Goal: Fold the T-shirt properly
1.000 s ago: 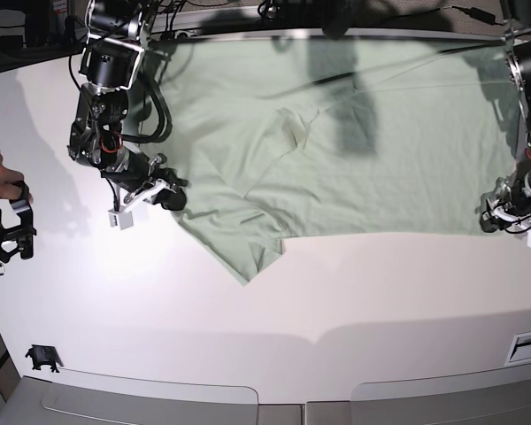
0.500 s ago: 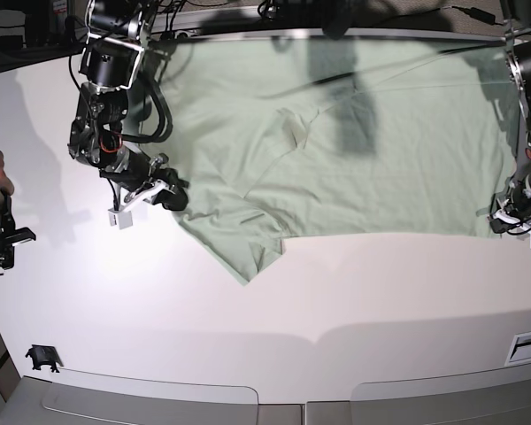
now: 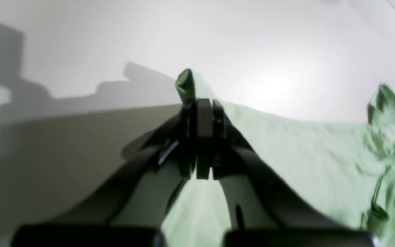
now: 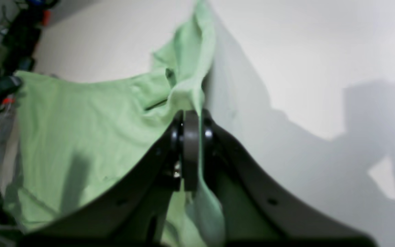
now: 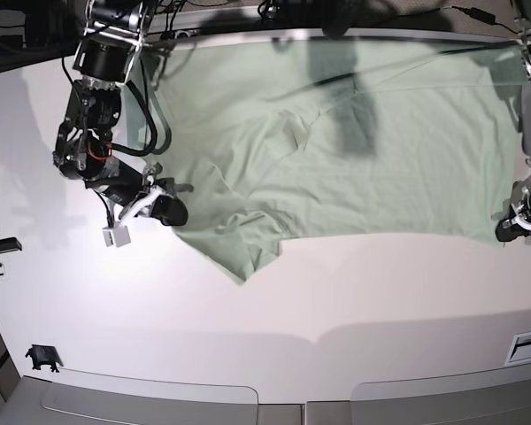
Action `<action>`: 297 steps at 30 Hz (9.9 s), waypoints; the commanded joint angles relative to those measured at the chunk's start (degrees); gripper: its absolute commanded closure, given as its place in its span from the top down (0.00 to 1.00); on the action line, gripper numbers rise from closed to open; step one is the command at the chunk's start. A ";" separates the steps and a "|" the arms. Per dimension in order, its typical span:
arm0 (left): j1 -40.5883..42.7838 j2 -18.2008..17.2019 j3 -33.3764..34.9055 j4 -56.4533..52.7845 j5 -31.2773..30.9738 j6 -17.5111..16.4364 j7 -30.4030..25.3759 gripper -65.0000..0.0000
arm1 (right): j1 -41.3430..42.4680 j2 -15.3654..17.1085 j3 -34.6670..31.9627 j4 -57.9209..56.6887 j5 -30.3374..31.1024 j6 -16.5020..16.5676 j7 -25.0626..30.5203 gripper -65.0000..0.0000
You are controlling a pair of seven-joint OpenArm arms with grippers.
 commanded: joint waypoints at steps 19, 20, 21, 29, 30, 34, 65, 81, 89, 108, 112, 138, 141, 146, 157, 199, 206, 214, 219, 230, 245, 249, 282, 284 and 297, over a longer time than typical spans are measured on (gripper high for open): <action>16.59 -7.82 -14.93 8.92 -29.16 -0.73 22.62 0.00 | -19.96 0.66 0.20 23.17 5.49 0.58 -5.25 0.00; 17.99 -7.85 -15.78 10.23 -29.99 -0.73 23.96 0.00 | -20.72 0.66 0.17 23.43 5.49 0.58 -5.70 0.00; 19.32 -7.80 -16.46 11.54 -30.75 -0.73 25.33 0.00 | -21.46 0.68 0.20 23.63 5.49 0.58 -6.03 0.00; 29.22 -7.85 -17.27 20.02 -32.41 -0.73 28.39 0.00 | -26.05 0.70 0.24 25.18 5.46 0.58 -8.63 0.00; 30.03 -7.85 -17.27 20.68 -32.41 -0.73 28.50 0.00 | -26.47 0.83 0.24 25.55 5.49 0.58 -8.85 0.00; 31.17 -7.82 -17.29 21.81 -32.22 -0.73 28.55 0.00 | -26.88 0.81 1.79 27.04 5.27 0.58 -9.07 0.00; 39.69 -7.80 -28.13 21.86 -34.41 -0.73 35.71 0.00 | -26.75 0.81 15.37 27.15 5.62 0.58 -12.17 0.00; 39.69 -7.87 -28.15 21.86 -34.41 -0.73 34.91 0.20 | -26.73 0.81 15.37 27.15 3.56 0.58 -11.37 0.21; 39.04 -13.09 -29.20 22.03 -34.41 -0.73 33.70 0.22 | -26.58 0.96 16.81 32.13 3.96 0.58 -8.96 0.23; 39.10 -14.93 -43.36 22.32 -34.41 -0.73 28.46 0.22 | -11.98 -1.90 5.73 16.24 -10.36 0.58 8.04 0.50; 39.26 -14.58 -43.36 22.32 -34.41 -0.73 28.48 0.22 | -7.65 -1.92 -0.24 8.31 -11.72 0.58 8.13 0.50; 39.26 -14.14 -43.36 22.32 -34.41 -0.73 29.31 0.22 | -2.97 -3.06 -11.04 1.73 -21.05 -4.02 4.00 0.50; 39.26 -14.14 -43.36 22.32 -34.41 -0.73 29.31 0.22 | -2.97 -3.37 -13.44 1.73 -20.46 -4.00 3.41 0.49; 39.26 -14.14 -43.36 22.32 -34.41 -0.73 29.33 0.22 | -2.93 -3.34 -14.36 1.73 -20.48 -4.09 3.41 0.17; 39.26 -14.14 -43.36 22.32 -34.41 -0.73 29.31 0.22 | -2.51 -3.34 -11.69 4.39 -17.44 -4.02 -1.31 0.00; 39.28 -14.16 -43.36 22.32 -34.41 -0.73 29.33 0.28 | -39.76 -13.33 -11.80 38.95 8.11 -1.14 -15.50 0.32; 41.83 -13.81 -43.36 22.32 -34.41 -0.73 30.23 0.41 | -39.74 -13.33 -11.17 48.30 7.48 -1.03 -12.20 0.32; 49.09 -4.90 -43.36 22.32 -34.41 -0.73 30.16 0.48 | -35.36 -13.51 -4.37 50.12 -10.25 -4.98 -0.26 0.32; 49.44 0.92 -43.34 22.32 -33.40 -0.73 27.08 0.60 | -32.94 -13.49 0.85 50.12 -13.14 -5.14 1.25 0.32; 49.42 3.80 -31.89 22.32 -25.53 -0.73 21.29 0.60 | -32.00 -13.46 8.50 50.12 -14.64 -5.16 4.31 0.32; 49.42 3.80 -27.17 22.34 -28.65 -0.73 21.77 0.01 | -32.00 -13.51 8.48 50.12 -14.47 -5.18 4.33 0.32; 49.27 3.78 -27.28 22.38 -33.94 -0.73 21.55 0.00 | -32.00 -13.49 8.50 50.12 -14.51 -5.64 4.31 0.32; 50.86 22.21 -2.75 64.98 -34.41 -0.73 29.81 0.00 | -31.17 -5.73 18.40 35.04 -21.53 -11.41 7.65 0.32; 49.92 22.60 -0.39 64.98 -34.41 -0.73 29.79 0.00 | -30.99 -5.73 18.40 35.04 -21.46 -11.41 7.72 0.32; 47.36 24.00 9.51 64.98 -32.76 -0.73 26.23 0.00 | -30.88 -5.75 18.40 35.04 -20.37 -11.39 7.56 0.32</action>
